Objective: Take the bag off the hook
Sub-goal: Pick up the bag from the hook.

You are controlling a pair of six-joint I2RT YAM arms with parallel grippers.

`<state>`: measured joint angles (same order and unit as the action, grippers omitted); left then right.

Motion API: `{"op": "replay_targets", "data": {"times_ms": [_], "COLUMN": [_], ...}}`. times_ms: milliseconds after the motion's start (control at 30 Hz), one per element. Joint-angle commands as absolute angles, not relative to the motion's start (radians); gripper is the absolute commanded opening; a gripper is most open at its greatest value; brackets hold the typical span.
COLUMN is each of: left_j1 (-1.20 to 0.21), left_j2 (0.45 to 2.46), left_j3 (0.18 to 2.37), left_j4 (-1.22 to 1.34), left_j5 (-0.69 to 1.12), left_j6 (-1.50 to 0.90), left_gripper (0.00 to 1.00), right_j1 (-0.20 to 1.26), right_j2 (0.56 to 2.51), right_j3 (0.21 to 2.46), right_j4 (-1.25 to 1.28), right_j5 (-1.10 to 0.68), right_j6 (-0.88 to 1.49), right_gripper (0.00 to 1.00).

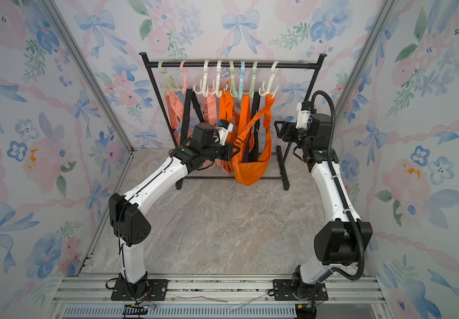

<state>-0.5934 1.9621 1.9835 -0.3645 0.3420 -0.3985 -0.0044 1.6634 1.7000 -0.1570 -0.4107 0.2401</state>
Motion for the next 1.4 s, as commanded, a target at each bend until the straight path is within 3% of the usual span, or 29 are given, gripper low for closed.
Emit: {"op": "replay_targets", "data": {"times_ms": [0, 500, 533, 567, 633, 667, 733, 1033, 1367], "left_j1": [-0.582, -0.573, -0.572, -0.573, -0.575, -0.577, -0.587, -0.638, -0.686], "left_j2": [1.937, 1.944, 1.948, 1.951, 1.960, 1.965, 1.979, 2.080, 2.158], "left_j3": [1.973, 1.989, 1.991, 1.993, 2.003, 2.011, 2.037, 2.232, 2.395], "left_j4": [-0.347, -0.347, -0.347, -0.347, -0.347, -0.347, -0.347, -0.347, -0.347], "left_j5": [0.362, 0.354, 0.355, 0.359, 0.361, 0.361, 0.353, 0.396, 0.413], "left_j6": [-0.416, -0.438, -0.440, -0.442, -0.448, -0.449, -0.446, -0.441, -0.446], "left_gripper": [0.05, 0.06, 0.06, 0.06, 0.06, 0.06, 0.06, 0.07, 0.07], "right_j1": [0.008, 0.065, 0.069, 0.070, 0.071, 0.072, 0.073, 0.067, 0.008], "right_j2": [1.755, 2.102, 2.117, 2.135, 2.161, 2.168, 2.157, 1.934, 1.835], "right_j3": [1.773, 2.190, 2.213, 2.246, 2.307, 2.327, 2.323, 2.060, 2.039], "right_j4": [-0.166, -0.148, -0.145, -0.148, -0.165, -0.175, -0.172, -0.088, -0.097], "right_j5": [-0.418, -0.484, -0.488, -0.495, -0.503, -0.507, -0.513, -0.410, -0.414], "right_j6": [0.184, 0.258, 0.265, 0.276, 0.299, 0.311, 0.320, 0.268, 0.290], "right_gripper": [0.72, 0.67, 0.63, 0.51, 0.19, 0.11, 0.05, 0.01, 0.01]}}
